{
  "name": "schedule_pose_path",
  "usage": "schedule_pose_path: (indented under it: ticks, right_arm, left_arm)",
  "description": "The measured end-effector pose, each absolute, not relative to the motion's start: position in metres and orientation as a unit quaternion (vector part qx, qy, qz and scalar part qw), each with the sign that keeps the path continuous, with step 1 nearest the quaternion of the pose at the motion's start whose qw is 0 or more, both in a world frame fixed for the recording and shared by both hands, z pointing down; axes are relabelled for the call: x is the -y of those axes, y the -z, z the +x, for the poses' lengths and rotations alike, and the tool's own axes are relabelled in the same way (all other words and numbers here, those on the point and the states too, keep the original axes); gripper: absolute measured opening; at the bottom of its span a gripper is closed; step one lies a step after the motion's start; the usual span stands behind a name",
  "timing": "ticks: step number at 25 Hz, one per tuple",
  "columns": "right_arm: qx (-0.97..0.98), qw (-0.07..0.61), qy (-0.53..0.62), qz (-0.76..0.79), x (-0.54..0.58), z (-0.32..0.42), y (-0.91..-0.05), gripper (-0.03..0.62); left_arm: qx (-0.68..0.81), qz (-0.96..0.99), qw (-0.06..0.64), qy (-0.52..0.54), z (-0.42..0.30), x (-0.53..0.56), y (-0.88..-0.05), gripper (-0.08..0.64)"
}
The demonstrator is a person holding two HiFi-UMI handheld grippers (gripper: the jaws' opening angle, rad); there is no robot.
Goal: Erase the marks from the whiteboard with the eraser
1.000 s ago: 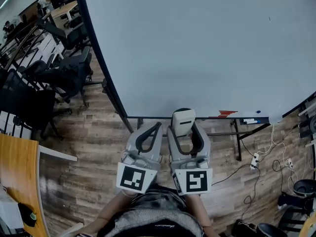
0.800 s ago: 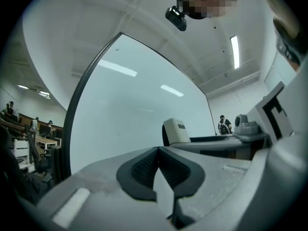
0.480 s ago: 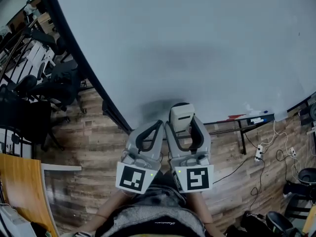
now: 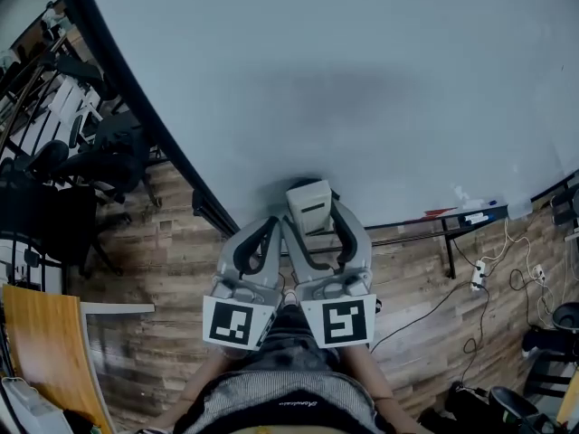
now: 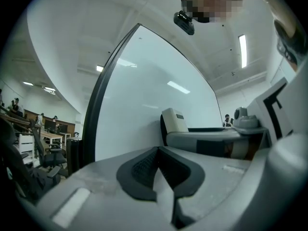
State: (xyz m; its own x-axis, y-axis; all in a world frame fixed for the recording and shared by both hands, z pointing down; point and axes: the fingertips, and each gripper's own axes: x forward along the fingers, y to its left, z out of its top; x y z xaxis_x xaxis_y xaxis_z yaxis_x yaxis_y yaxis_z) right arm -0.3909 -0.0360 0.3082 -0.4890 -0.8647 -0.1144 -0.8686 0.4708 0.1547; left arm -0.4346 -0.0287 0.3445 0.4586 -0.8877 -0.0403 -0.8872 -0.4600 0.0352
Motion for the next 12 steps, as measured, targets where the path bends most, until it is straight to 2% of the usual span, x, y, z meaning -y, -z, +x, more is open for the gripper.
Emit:
schedule_pose_path:
  ticks: [12]
  right_arm:
    - [-0.861, -0.016, -0.098, -0.499, 0.044, -0.399, -0.317, 0.262]
  left_arm:
    - [0.510, 0.860, -0.001, 0.025, -0.439, 0.030, -0.351, 0.003]
